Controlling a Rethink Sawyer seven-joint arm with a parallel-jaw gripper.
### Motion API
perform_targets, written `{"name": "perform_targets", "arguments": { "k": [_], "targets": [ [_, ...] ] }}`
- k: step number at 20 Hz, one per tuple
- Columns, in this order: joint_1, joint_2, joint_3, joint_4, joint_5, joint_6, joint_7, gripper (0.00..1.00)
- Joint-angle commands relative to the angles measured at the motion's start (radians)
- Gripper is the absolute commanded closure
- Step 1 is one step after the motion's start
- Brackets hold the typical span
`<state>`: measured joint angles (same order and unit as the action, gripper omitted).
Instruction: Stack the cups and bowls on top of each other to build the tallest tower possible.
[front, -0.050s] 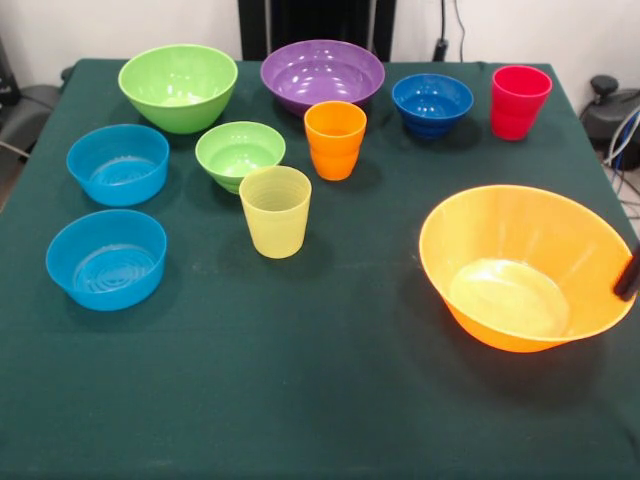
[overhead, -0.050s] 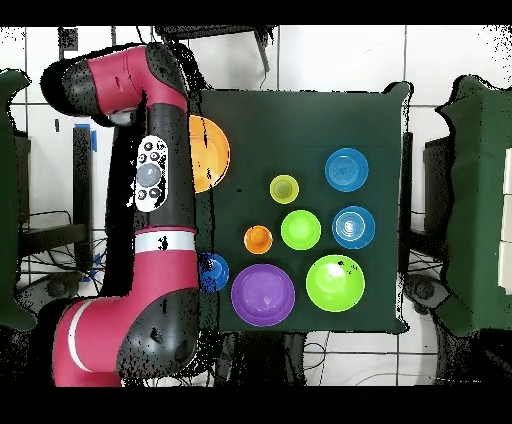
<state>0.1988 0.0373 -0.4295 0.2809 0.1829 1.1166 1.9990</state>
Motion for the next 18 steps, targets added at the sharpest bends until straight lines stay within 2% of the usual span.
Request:
{"name": "perform_targets", "arguments": {
  "k": [1, 7, 12, 15, 18],
  "targets": [
    [-0.025, 0.149, -0.011, -0.142, 0.042, 0.099, 0.103, 0.0],
    [-0.033, 0.219, -0.166, -0.206, 0.071, 0.107, 0.171, 0.0],
    [-0.018, 0.233, -0.283, -0.194, 0.039, 0.121, 0.273, 0.0],
    [0.0, 0.227, -0.281, -0.132, 0.053, 0.133, 0.322, 0.0],
    [0.03, 0.205, -0.266, -0.043, 0.033, 0.099, 0.353, 0.0]
  ]
}}
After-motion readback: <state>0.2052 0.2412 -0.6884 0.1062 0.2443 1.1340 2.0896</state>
